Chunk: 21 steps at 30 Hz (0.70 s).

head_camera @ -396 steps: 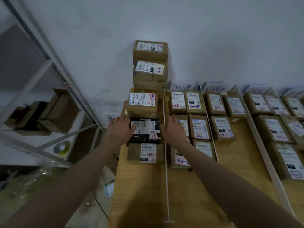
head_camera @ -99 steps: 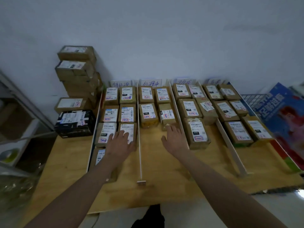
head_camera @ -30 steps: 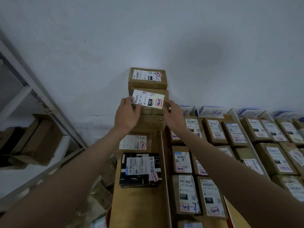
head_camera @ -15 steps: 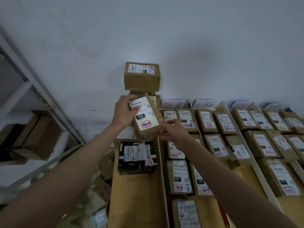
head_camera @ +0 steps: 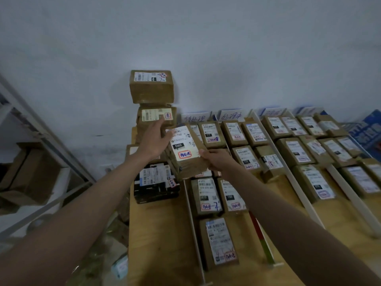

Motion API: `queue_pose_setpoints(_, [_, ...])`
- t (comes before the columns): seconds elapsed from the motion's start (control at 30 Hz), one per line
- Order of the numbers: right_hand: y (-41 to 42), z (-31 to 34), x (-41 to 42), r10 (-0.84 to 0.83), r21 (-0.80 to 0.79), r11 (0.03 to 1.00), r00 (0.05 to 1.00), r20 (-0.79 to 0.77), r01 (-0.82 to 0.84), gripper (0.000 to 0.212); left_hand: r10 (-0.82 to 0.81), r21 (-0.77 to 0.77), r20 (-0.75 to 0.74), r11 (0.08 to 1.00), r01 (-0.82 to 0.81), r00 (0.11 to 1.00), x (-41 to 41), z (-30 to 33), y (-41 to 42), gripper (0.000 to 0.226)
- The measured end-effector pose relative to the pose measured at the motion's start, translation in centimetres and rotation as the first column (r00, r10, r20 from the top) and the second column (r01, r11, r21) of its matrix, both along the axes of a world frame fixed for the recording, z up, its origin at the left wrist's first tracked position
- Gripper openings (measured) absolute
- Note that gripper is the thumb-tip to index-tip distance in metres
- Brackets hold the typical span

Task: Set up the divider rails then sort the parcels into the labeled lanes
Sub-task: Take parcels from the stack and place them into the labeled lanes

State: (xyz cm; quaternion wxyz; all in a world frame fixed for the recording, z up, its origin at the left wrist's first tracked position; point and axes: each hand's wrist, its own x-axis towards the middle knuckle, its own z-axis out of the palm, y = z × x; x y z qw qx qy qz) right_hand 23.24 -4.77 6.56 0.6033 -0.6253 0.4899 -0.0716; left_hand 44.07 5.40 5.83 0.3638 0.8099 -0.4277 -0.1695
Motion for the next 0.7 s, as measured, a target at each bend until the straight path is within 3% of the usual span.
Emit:
queue_pose_setpoints(0.13, [-0.2,-1.3,-3.6,-0.086,0.025,0.996,0.996,-0.01,0.086,0.038,-0.031,0.097,0.067,0.995,0.024,0.997,-4.2,-0.8,1.0,0.055])
queue_pose_setpoints(0.3, [-0.2,-2.2,-8.2,-0.155,0.039,0.987,0.988,0.002,0.155,0.034,-0.151,0.237,0.093,0.963,0.126,0.984,-9.1,-2.9,2.1,0.052])
queue_pose_setpoints(0.5, [0.0,-3.4,-14.6,-0.17,0.012,0.985,0.985,0.011,0.17,0.026,-0.201,0.301,0.172,0.943,0.143,0.964,-17.1,-4.4,3.6,0.039])
queue_pose_setpoints(0.7, [1.5,-5.7,-22.1,-0.191,-0.051,0.981,0.981,-0.032,0.189,0.043,-0.222,0.428,0.225,0.897,0.108,0.949,-25.0,-7.9,6.0,0.046])
